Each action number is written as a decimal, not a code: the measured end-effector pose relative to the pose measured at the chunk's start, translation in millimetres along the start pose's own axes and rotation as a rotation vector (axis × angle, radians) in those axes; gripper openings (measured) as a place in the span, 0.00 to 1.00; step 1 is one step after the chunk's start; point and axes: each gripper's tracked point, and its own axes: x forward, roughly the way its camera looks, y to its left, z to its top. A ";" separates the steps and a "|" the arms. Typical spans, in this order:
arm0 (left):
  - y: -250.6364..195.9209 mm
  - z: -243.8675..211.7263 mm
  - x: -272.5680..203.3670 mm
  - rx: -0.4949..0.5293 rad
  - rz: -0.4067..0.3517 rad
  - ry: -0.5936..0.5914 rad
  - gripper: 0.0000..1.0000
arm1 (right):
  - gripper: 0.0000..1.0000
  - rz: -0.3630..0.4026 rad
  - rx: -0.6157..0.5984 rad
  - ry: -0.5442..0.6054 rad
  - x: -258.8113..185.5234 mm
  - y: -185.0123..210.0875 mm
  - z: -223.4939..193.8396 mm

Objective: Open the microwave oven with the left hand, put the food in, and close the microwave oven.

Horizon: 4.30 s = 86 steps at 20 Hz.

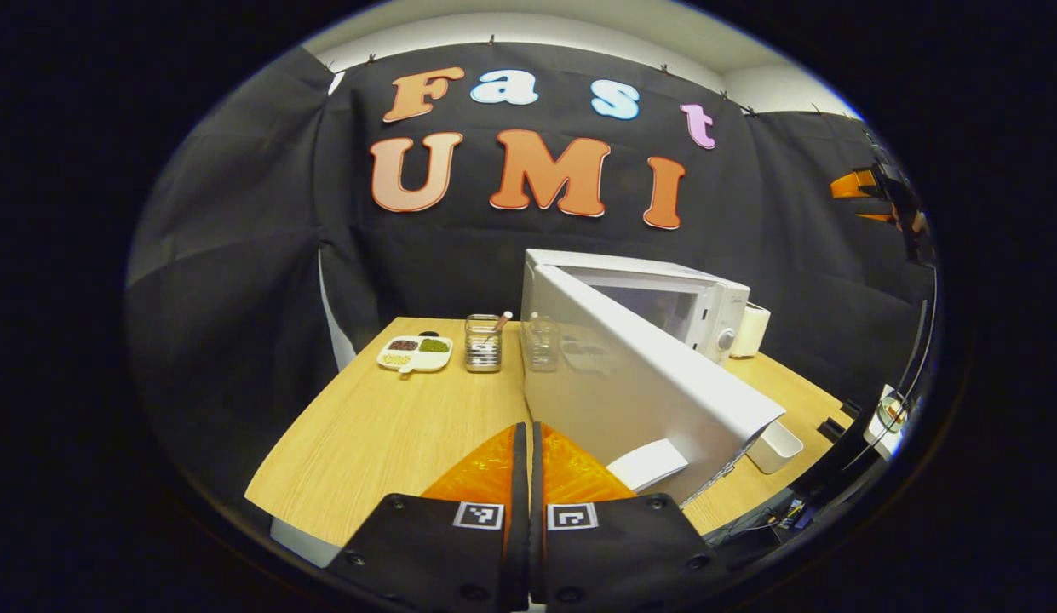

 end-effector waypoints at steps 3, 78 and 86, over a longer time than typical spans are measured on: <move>-30.2 7.4 8.5 -0.018 -0.057 0.000 0.05 | 0.95 -0.021 -0.004 0.002 0.2 -16.1 -0.2; -144.9 360.6 95.1 -0.060 0.080 -0.330 0.27 | 0.95 -0.070 -0.027 -0.044 106.5 -164.9 41.8; -110.5 419.6 16.6 0.006 0.152 -0.409 0.82 | 0.95 0.003 -0.032 -0.053 113.1 -126.0 47.0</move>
